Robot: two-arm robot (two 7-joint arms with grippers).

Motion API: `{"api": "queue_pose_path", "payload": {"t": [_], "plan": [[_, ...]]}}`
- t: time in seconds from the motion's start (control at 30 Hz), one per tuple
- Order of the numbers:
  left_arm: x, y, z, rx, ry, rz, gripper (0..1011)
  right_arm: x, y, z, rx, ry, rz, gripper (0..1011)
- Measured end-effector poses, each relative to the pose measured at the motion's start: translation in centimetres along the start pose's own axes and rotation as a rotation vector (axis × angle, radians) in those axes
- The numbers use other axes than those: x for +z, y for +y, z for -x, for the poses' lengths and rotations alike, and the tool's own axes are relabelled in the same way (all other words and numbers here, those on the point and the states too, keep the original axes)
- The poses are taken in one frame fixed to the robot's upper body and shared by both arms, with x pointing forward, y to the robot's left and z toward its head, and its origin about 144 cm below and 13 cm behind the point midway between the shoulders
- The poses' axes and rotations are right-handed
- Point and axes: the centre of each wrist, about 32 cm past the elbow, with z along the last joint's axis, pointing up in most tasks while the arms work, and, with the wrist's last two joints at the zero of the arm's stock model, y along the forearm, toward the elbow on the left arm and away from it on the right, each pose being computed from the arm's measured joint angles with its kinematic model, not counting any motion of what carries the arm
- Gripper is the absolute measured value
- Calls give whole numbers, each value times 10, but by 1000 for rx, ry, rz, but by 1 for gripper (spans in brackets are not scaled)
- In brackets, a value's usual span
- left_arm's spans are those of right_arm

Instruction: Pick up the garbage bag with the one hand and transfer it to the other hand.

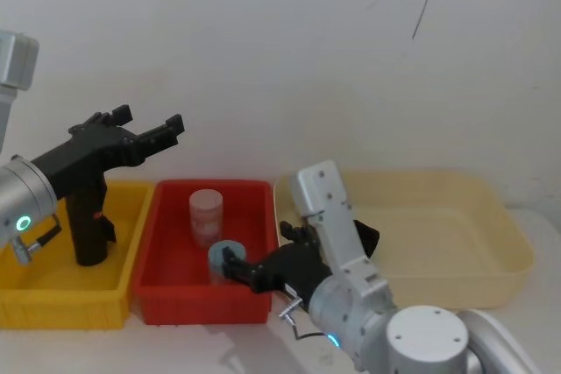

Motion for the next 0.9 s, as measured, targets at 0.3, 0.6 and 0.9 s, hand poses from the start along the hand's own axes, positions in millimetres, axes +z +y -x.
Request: {"api": "queue_pose_path", "payload": {"t": [0.3,0.6,0.9], "plan": [[0,0,0,0,0,0,1002,10,12,12,-16,-22,10,1000],[0,0,0,0,0,0,1002,19,20,18,-21,-50,28,1000],[0,0,0,0,0,0,1002,23,31,21,-19,-40,74,1000]]}}
